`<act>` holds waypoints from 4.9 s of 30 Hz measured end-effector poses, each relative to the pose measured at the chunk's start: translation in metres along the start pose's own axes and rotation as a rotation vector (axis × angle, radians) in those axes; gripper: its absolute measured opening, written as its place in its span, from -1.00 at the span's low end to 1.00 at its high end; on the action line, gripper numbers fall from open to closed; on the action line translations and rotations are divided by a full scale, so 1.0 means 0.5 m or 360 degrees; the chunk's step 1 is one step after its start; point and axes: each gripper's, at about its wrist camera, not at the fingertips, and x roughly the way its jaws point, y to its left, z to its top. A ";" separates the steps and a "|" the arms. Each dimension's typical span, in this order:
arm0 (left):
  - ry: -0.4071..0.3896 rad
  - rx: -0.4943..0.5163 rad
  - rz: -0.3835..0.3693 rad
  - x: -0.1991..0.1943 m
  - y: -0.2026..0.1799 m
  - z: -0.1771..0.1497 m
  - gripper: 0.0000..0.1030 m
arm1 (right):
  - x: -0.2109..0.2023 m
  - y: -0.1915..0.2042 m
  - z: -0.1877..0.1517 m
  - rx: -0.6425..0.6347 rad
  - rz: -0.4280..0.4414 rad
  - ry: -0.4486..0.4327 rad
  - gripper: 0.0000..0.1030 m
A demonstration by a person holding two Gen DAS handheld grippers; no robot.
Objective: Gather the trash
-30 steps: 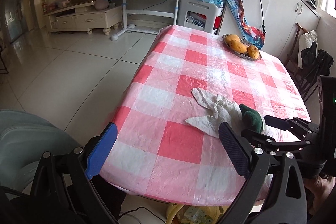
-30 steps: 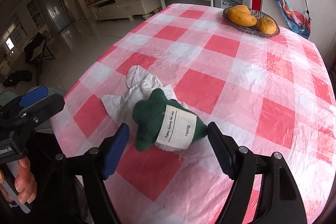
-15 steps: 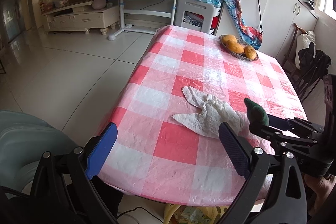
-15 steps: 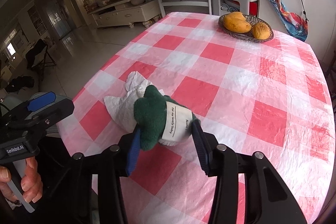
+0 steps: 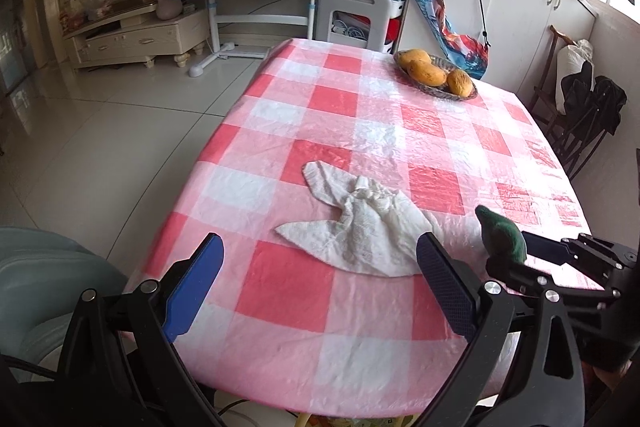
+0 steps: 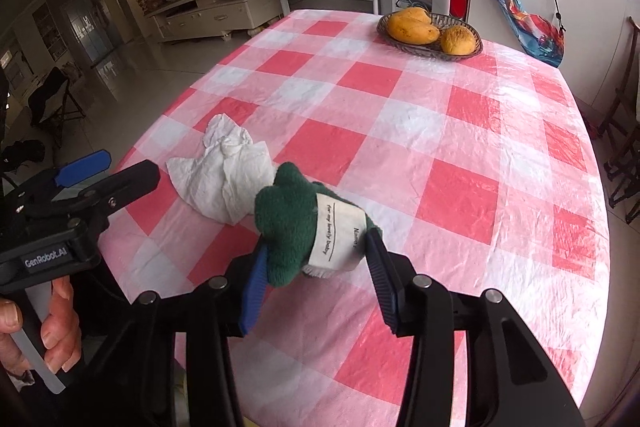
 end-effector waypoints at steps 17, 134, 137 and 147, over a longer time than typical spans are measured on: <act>0.0203 0.0146 0.0130 0.136 -0.079 0.015 0.80 | -0.021 -0.061 -0.032 0.0098 0.0049 0.0005 -0.10; -0.0181 0.0408 -0.0230 -0.301 -0.007 -0.265 0.28 | -0.259 0.132 -0.269 0.0294 -0.0285 -0.0494 0.82; -0.0229 0.0377 -0.0192 -0.309 0.000 -0.260 0.39 | -0.275 0.135 -0.272 0.0304 -0.0362 -0.0576 0.85; -0.0337 0.0352 -0.0104 -0.320 0.005 -0.253 0.63 | -0.246 0.156 -0.269 0.0208 -0.0468 -0.0580 0.85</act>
